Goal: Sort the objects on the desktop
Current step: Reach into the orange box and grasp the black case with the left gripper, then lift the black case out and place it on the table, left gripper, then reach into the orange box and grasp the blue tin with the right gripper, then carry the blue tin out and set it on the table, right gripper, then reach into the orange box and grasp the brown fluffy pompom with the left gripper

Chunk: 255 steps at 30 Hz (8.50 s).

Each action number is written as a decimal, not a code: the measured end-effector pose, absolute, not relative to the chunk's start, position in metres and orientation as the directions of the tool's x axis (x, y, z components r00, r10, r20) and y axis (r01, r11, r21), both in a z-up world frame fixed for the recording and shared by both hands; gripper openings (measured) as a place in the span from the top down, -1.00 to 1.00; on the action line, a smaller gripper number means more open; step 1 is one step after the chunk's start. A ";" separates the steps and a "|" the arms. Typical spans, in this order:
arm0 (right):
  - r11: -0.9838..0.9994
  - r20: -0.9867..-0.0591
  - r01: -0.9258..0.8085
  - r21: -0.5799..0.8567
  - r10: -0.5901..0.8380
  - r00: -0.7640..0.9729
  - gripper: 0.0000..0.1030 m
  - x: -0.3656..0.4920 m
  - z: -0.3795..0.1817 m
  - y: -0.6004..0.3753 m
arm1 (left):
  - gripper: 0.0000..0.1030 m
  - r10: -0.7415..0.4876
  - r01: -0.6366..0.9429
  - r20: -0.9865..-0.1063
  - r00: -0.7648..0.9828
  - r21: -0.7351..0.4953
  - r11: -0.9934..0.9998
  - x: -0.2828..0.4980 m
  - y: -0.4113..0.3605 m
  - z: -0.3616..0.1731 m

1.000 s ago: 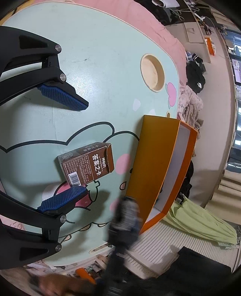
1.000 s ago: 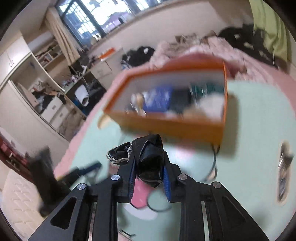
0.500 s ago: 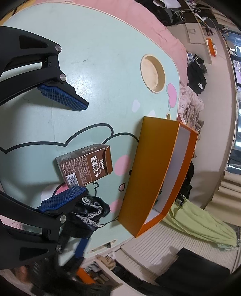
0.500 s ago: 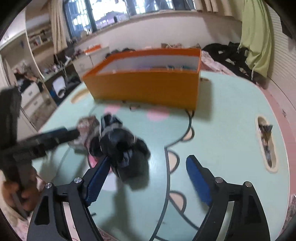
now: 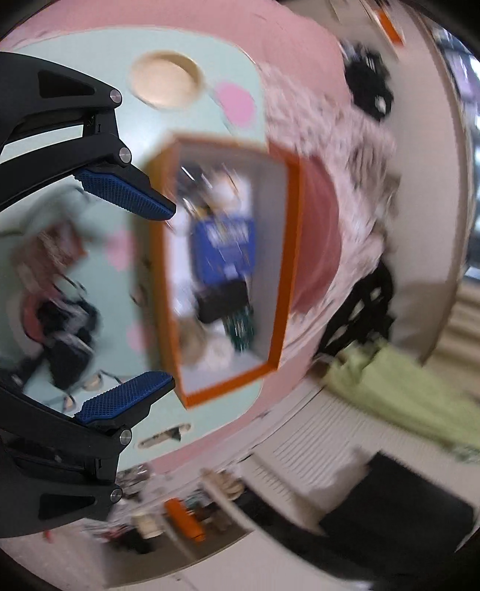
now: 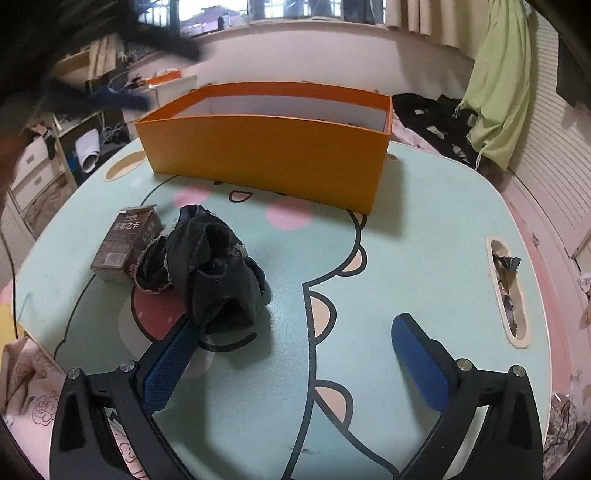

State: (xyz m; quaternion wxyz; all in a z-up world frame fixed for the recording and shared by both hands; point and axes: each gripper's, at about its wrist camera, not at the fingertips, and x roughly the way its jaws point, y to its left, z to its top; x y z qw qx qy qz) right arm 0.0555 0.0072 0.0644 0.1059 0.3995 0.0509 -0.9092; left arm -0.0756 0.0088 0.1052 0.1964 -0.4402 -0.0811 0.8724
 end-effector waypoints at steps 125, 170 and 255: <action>-0.922 -0.821 0.323 0.213 -0.348 -0.452 -0.29 -0.147 0.135 -0.040 | -0.56 0.222 -0.264 -0.728 -0.648 -0.058 -0.963 0.048 0.005 0.004; -0.992 -0.722 0.126 0.002 -0.089 -0.686 -1.00 0.055 0.057 0.036 | -0.87 0.307 -0.367 -0.737 -0.602 -0.086 -0.926 -0.031 0.047 0.104; -0.994 -0.717 0.110 0.016 -0.088 -0.691 -1.00 0.064 0.056 0.045 | 0.27 0.493 -0.321 -0.870 -0.028 -0.459 -0.828 -0.156 0.092 0.048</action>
